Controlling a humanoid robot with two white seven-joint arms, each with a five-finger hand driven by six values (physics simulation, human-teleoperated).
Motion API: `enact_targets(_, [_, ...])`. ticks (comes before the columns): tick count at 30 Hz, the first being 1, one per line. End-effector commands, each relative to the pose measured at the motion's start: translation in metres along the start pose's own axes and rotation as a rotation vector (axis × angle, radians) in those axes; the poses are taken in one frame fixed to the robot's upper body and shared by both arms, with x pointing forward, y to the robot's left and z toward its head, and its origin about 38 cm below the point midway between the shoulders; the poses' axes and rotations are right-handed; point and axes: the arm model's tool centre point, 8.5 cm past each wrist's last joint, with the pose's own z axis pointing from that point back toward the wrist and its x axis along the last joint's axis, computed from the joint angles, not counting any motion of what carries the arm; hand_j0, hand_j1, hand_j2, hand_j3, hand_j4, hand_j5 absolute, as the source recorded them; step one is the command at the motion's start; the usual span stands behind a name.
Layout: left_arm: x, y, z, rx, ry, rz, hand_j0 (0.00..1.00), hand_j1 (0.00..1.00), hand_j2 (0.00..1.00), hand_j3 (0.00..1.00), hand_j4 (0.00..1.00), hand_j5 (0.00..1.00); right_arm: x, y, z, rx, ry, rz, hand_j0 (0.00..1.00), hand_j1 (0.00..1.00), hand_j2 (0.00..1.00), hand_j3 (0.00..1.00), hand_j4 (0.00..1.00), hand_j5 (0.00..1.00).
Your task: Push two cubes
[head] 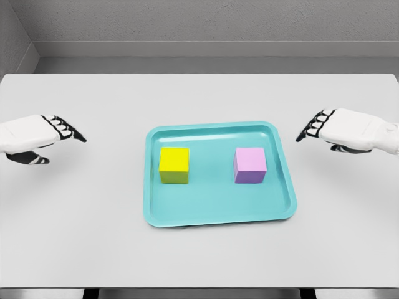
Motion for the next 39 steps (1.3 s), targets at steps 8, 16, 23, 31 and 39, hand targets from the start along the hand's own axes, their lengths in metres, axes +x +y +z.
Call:
enact_targets(8, [0.020,0.009,-0.031,-0.003,-0.060,-0.060,0.73,0.73,0.73,0.73,0.73,0.73,0.017,0.017,-0.032,-0.022,-0.048,-0.071,0.70,0.70,0.70,0.70,0.70,0.70])
enact_targets(16, [0.044,0.018,-0.040,0.009,-0.123,-0.115,0.73,0.73,0.73,0.73,0.73,0.73,0.028,0.023,-0.042,-0.029,-0.074,-0.094,0.69,0.69,0.69,0.69,0.69,0.69])
enact_targets(23, [0.061,0.021,-0.059,0.013,-0.180,-0.122,0.73,0.73,0.73,0.73,0.73,0.73,0.035,0.026,-0.042,-0.014,-0.089,-0.091,0.69,0.69,0.69,0.69,0.69,0.69])
enact_targets(31, [0.072,0.022,-0.069,0.008,-0.216,-0.128,0.74,0.74,0.74,0.74,0.74,0.74,0.050,0.021,-0.047,-0.018,-0.133,-0.068,0.69,0.69,0.69,0.69,0.69,0.69])
enact_targets(39, [0.086,0.027,-0.074,0.027,-0.252,-0.142,0.74,0.74,0.74,0.74,0.74,0.74,0.057,0.023,-0.052,0.012,-0.154,-0.067,0.69,0.69,0.69,0.69,0.69,0.69])
